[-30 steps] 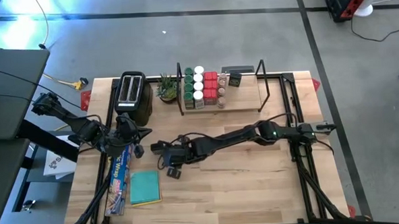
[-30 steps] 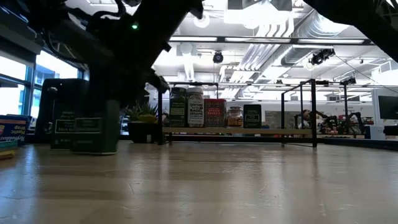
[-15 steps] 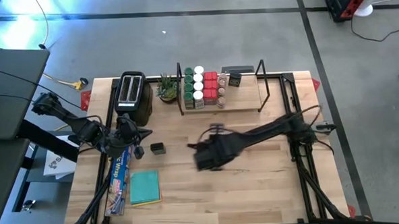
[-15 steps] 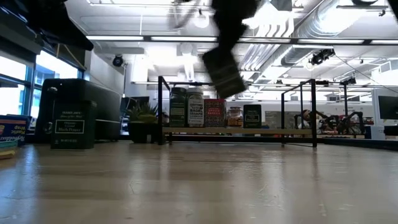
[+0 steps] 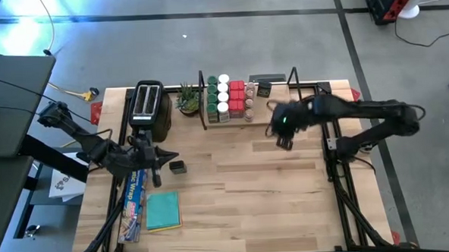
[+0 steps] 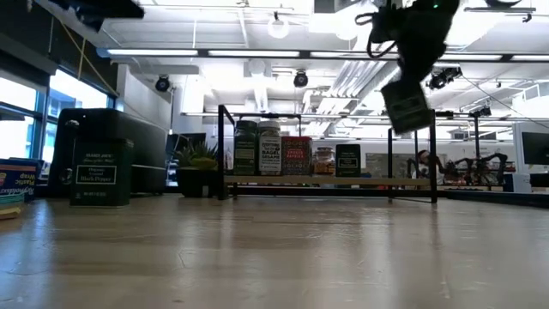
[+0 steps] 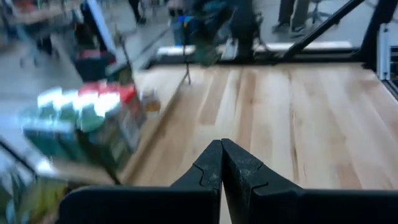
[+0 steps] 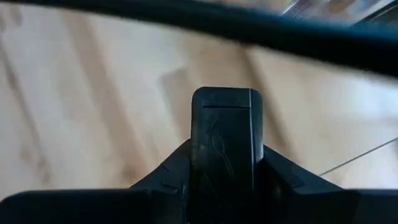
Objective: Shelf spices
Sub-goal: Put the right black seasoning can on the shelf aligned with the other black seasoning can
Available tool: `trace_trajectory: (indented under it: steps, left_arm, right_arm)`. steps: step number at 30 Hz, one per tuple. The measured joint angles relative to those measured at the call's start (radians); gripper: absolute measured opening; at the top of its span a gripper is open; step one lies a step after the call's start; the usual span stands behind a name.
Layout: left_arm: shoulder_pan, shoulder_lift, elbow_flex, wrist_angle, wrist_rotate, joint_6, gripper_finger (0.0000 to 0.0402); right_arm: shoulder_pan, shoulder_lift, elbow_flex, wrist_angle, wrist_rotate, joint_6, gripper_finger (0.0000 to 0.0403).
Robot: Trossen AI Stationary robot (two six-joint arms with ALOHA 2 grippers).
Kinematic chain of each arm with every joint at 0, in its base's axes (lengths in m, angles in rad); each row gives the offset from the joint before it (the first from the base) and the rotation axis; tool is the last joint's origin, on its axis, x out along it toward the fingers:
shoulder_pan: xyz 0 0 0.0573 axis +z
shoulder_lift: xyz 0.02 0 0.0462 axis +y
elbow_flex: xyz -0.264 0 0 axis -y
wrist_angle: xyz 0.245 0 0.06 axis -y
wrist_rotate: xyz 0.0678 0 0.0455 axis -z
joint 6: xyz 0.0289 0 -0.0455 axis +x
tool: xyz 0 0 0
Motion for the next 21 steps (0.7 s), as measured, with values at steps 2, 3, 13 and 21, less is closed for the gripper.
trace_trajectory:
  steps: [2, 3, 13, 21]
  left_arm:
    - [0.003, 0.004, 0.000, 0.079, 0.000, 0.097, 0.0000]
    - [0.005, 0.004, 0.000, 0.115, 0.000, 0.146, 0.0000]
    - [0.022, 0.006, 0.000, 0.167, 0.009, 0.217, 0.0000]
    - [0.022, 0.006, 0.000, 0.172, 0.013, 0.212, 0.0000]
  right_arm:
    - [-0.087, -0.019, -0.002, 0.050, -0.007, -0.083, 0.0109]
    - [-0.128, -0.019, -0.002, 0.068, -0.020, -0.130, 0.0109]
    - [-0.462, 0.026, -0.016, 0.130, -0.215, -0.486, 0.0109]
    - [-0.551, 0.197, -0.016, 0.324, -0.285, -0.649, 0.0109]
